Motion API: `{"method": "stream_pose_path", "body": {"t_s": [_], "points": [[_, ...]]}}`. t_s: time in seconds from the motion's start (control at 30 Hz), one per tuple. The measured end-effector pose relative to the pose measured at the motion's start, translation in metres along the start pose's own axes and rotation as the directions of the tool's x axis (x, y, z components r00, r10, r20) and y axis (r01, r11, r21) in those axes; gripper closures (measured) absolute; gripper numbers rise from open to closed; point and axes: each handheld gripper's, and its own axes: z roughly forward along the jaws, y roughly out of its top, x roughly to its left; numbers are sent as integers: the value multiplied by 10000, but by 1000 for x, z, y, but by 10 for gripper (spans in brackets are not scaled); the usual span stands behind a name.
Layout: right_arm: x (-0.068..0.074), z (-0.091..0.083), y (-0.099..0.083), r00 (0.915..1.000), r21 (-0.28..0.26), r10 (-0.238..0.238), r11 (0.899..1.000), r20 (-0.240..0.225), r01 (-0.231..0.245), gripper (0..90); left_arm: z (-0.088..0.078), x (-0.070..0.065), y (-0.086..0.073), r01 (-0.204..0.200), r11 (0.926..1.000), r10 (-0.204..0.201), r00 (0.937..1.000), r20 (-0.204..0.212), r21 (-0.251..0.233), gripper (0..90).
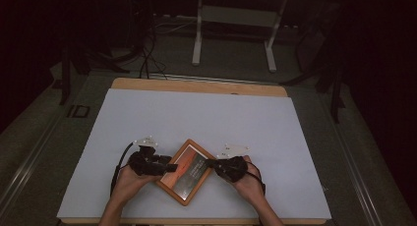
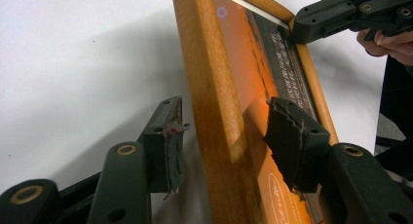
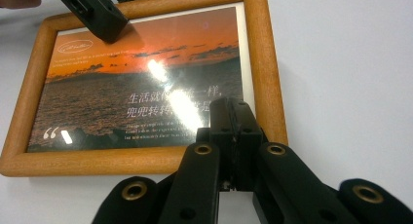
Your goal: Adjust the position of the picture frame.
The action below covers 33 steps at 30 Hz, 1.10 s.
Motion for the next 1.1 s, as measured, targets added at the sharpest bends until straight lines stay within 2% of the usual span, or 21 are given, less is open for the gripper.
{"method": "stream_pose_path", "body": {"t_s": [0.07,0.13,0.23,0.33,0.37,0.4,0.43,0.57,0.7,0.8,0.9,1.1], "points": [[0,0,0,10000,39,-16,10000,8,16,898,1,-1,1,1,10000,-1,10000,-33,37,507],[1,-1,1,10000,79,3,10000,24,-3,880,-2,-3,4,-61,10000,61,9993,-370,-10,547],[0,-8,3,9995,-29,209,9998,-253,-210,697,-6,-3,3,-156,9999,157,9966,-809,23,648],[-3,-15,5,9975,-129,512,9986,-480,-519,661,-2,-1,1,-160,9989,206,9940,-1071,435,662],[-3,-15,5,9982,37,463,9989,-393,-462,655,-1,0,0,-87,9994,119,9953,-958,342,641],[-3,-15,4,9989,264,385,9989,-267,-378,659,-1,0,1,-96,9993,127,9956,-925,349,641],[-4,-15,3,9988,253,418,9988,-255,-412,661,-1,0,1,-133,9992,168,9956,-922,383,640],[-6,-15,-1,9965,-77,829,9965,-65,-830,720,-1,0,1,-123,9992,155,9964,-835,380,618],[3,-13,2,9992,-393,396,9985,56,-394,851,1,0,1,-113,9992,144,9965,-820,386,604],[9,-9,4,9997,-458,226,9987,27,-224,894,1,1,1,-80,9991,111,9970,-761,411,590],[11,-7,4,9996,-499,243,9984,-124,-249,899,2,2,1,-25,9990,52,9980,-626,437,571],[6,-5,-1,9982,-431,456,9980,-381,-473,900,3,1,3,102,9994,-94,9997,-240,320,532]]}}
